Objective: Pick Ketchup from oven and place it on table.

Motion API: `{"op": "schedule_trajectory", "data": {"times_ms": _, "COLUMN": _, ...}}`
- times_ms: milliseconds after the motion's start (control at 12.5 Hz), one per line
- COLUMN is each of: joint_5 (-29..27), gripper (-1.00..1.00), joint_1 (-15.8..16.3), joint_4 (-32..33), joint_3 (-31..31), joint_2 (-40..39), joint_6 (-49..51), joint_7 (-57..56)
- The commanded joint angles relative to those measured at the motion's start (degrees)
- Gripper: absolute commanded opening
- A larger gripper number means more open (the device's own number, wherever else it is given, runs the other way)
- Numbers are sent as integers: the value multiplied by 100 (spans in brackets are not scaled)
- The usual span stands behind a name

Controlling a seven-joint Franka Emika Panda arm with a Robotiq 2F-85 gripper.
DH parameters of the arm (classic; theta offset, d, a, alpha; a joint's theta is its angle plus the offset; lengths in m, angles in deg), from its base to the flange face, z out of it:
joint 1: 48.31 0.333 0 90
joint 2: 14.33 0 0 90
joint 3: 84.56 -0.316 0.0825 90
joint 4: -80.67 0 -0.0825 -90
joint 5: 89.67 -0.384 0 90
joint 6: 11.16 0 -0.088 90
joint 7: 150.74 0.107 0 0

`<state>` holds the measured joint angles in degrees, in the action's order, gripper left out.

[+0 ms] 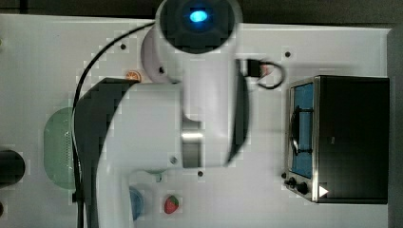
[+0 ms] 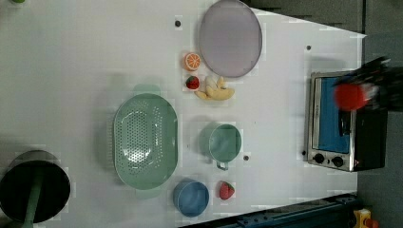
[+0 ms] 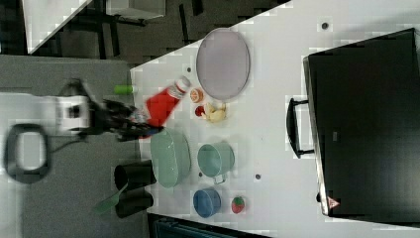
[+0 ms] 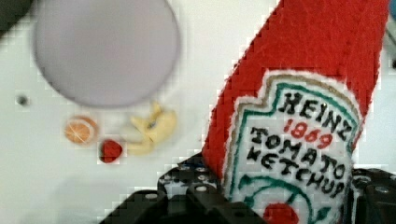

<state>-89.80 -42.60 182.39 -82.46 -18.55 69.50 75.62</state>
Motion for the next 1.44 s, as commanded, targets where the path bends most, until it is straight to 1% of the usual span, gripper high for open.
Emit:
{"op": "schedule_trajectory", "data": {"times_ms": 80, "joint_5": -64, "gripper": 29, "joint_1": -266, "joint_4": 995, "joint_3": 145, "joint_2": 29, "joint_6": -800, "joint_7": 121}}
{"op": "schedule_trajectory", "data": {"times_ms": 320, "joint_5": -64, "gripper": 29, "joint_1": -278, "joint_4": 2022, "joint_3": 235, "joint_2": -61, "joint_6": -1882, "joint_7": 129}}
{"op": "schedule_trajectory", "data": {"times_ms": 480, "joint_5": -65, "gripper": 29, "joint_1": -284, "joint_4": 2482, "joint_3": 249, "joint_2": -263, "joint_6": -2494, "joint_7": 129}}
{"op": "schedule_trajectory", "data": {"times_ms": 640, "joint_5": -65, "gripper": 29, "joint_1": -285, "joint_4": 2808, "joint_3": 257, "joint_2": -581, "joint_6": -3066, "joint_7": 129}}
{"op": "schedule_trajectory", "data": {"times_ms": 880, "joint_5": -66, "gripper": 29, "joint_1": -279, "joint_4": 3120, "joint_3": 265, "joint_2": -1069, "joint_6": -4316, "joint_7": 137}}
{"op": "schedule_trajectory", "data": {"times_ms": 960, "joint_5": -66, "gripper": 29, "joint_1": -267, "joint_4": 3221, "joint_3": 259, "joint_2": -1183, "joint_6": -4563, "joint_7": 137}}
{"op": "schedule_trajectory", "data": {"times_ms": 1040, "joint_5": -66, "gripper": 38, "joint_1": -265, "joint_4": 3302, "joint_3": 260, "joint_2": -1290, "joint_6": -4734, "joint_7": 137}}
{"op": "schedule_trajectory", "data": {"times_ms": 1200, "joint_5": -66, "gripper": 80, "joint_1": -262, "joint_4": 3341, "joint_3": 244, "joint_2": -1417, "joint_6": -5168, "joint_7": 154}}
{"op": "schedule_trajectory", "data": {"times_ms": 1280, "joint_5": -66, "gripper": 99, "joint_1": -261, "joint_4": 3372, "joint_3": 243, "joint_2": -1413, "joint_6": -5199, "joint_7": 155}}
{"op": "schedule_trajectory", "data": {"times_ms": 1440, "joint_5": -66, "gripper": 100, "joint_1": -261, "joint_4": 3383, "joint_3": 241, "joint_2": -1252, "joint_6": -5016, "joint_7": 156}}
